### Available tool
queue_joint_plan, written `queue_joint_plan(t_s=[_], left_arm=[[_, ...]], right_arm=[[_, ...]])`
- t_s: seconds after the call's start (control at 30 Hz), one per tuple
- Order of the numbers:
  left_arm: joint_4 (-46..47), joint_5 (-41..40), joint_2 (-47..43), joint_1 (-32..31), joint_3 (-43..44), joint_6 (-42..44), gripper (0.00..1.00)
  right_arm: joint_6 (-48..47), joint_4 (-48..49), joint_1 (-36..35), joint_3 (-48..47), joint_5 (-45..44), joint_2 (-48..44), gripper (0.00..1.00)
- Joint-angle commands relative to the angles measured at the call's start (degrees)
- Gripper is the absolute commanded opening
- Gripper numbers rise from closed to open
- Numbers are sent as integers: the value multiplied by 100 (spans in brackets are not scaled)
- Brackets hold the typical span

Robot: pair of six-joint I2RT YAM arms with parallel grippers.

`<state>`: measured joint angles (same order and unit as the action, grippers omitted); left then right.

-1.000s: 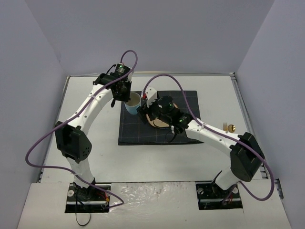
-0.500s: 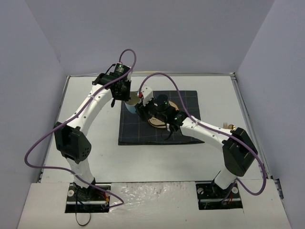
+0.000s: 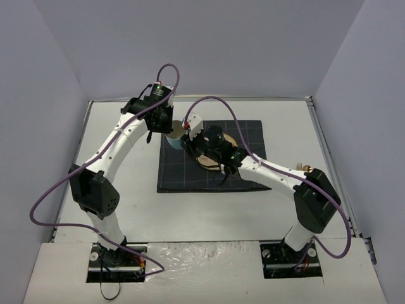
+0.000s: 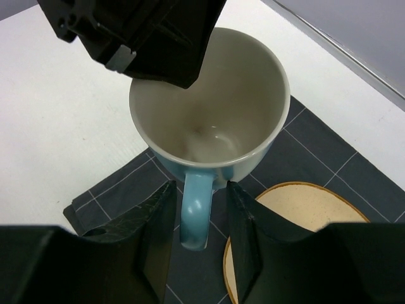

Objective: Set the dinner table for one person

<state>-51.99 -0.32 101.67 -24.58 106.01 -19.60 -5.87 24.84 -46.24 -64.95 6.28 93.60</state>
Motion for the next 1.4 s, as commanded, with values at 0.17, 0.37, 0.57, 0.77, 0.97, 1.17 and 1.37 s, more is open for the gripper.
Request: queue_joint_plan(t_s=[0.17,0.37,0.57,0.77,0.97,1.17,1.37], left_arm=[[499,-45,-629,-82,-99,-105,0],[619,0,-778,-66,-237,-121,26],[712,6,-1106,33,-296,-136,61],[1330,86,-2083,492,-955,-182,89],[2524,258,-3199,1069,-2879,-211,97],[2713,375,-3414,1127,-3892,148,97],[2703,79,-3520,1139,-4087,373,97]], right_arm=[[-54,906,-61,87,-303,-122,0],[-199,1221,-43,449,-430,-295,0],[-341,1401,111,857,-421,-634,0],[-415,1519,698,1323,-181,-1193,0],[-605,1483,1677,1464,355,-1519,0],[-642,1448,2839,1170,1063,-1296,0],[-617,1566,3823,776,1767,-751,0]])
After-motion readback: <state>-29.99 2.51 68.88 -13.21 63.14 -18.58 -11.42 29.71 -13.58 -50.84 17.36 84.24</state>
